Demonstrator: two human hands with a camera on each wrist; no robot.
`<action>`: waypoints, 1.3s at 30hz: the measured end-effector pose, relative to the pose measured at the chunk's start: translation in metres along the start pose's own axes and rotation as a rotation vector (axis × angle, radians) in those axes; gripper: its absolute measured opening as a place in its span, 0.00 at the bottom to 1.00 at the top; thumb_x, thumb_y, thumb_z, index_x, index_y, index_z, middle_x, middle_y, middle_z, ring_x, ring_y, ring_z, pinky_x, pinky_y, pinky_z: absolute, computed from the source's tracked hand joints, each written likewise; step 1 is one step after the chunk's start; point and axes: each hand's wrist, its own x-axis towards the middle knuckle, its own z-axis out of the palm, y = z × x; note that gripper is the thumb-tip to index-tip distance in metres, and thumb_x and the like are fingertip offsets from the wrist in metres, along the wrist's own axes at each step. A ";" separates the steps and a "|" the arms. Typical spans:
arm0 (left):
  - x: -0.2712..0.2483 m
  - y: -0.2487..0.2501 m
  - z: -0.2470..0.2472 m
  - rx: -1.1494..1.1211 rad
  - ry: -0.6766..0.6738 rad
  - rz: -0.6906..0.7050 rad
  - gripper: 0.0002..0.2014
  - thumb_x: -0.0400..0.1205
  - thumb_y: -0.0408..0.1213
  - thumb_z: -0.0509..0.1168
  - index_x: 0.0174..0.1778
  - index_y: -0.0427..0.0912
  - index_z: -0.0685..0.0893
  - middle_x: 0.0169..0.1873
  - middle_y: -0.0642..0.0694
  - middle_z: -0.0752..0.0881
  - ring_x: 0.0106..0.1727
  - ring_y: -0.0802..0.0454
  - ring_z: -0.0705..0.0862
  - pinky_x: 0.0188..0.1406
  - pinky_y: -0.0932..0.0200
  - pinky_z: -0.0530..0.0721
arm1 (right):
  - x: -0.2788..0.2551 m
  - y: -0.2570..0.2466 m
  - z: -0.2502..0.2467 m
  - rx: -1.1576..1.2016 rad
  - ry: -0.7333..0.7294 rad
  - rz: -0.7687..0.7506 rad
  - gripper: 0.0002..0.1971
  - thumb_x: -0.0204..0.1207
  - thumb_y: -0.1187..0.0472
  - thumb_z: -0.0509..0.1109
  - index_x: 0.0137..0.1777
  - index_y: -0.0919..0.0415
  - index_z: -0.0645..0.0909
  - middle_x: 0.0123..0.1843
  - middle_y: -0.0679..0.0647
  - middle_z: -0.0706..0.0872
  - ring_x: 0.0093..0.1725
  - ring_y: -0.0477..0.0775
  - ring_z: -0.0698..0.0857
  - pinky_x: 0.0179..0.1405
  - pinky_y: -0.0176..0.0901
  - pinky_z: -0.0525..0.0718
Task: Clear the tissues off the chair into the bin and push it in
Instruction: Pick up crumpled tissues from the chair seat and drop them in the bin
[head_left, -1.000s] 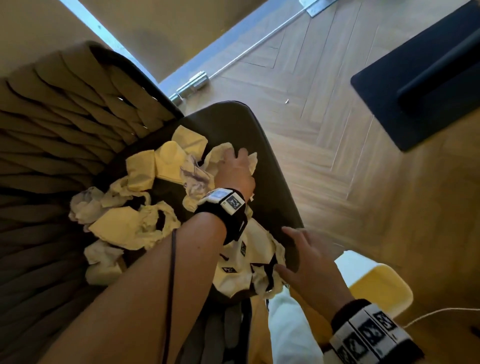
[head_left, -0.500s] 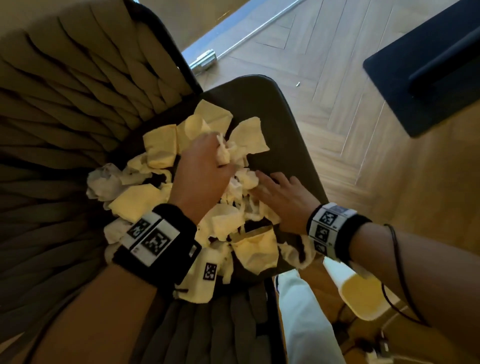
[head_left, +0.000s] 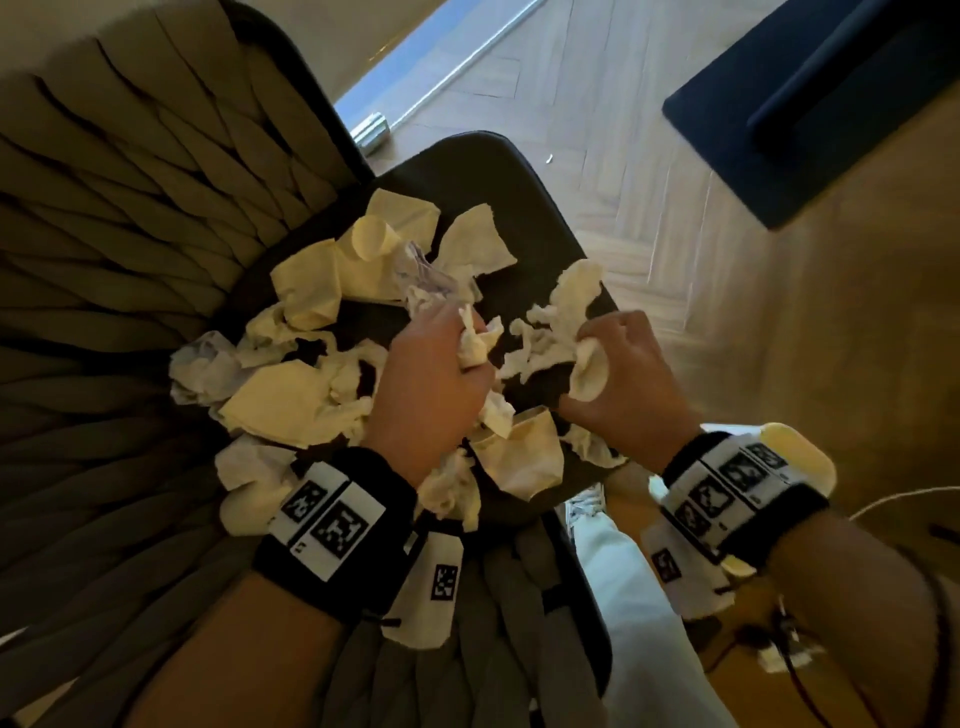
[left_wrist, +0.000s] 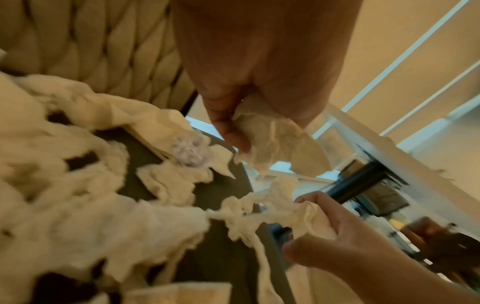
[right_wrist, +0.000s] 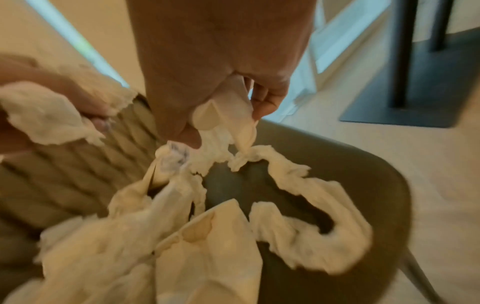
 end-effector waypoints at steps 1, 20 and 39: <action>-0.001 0.011 0.010 0.005 -0.040 0.047 0.08 0.73 0.29 0.67 0.41 0.46 0.77 0.39 0.52 0.77 0.37 0.61 0.76 0.38 0.74 0.72 | -0.020 0.007 -0.007 0.079 0.063 0.039 0.32 0.56 0.54 0.82 0.61 0.52 0.73 0.63 0.51 0.69 0.59 0.46 0.71 0.55 0.32 0.74; -0.019 0.146 0.394 0.209 -1.020 0.151 0.11 0.76 0.33 0.63 0.54 0.39 0.80 0.51 0.40 0.86 0.51 0.41 0.84 0.44 0.56 0.80 | -0.180 0.337 -0.014 0.459 0.220 0.988 0.38 0.58 0.55 0.78 0.69 0.61 0.71 0.64 0.59 0.72 0.56 0.55 0.72 0.47 0.43 0.71; -0.046 0.095 0.431 0.311 -0.970 -0.084 0.20 0.79 0.34 0.62 0.68 0.47 0.76 0.61 0.46 0.82 0.59 0.48 0.82 0.57 0.56 0.82 | -0.186 0.384 0.004 0.551 0.100 0.874 0.43 0.68 0.61 0.78 0.81 0.53 0.60 0.78 0.58 0.69 0.76 0.59 0.71 0.72 0.59 0.73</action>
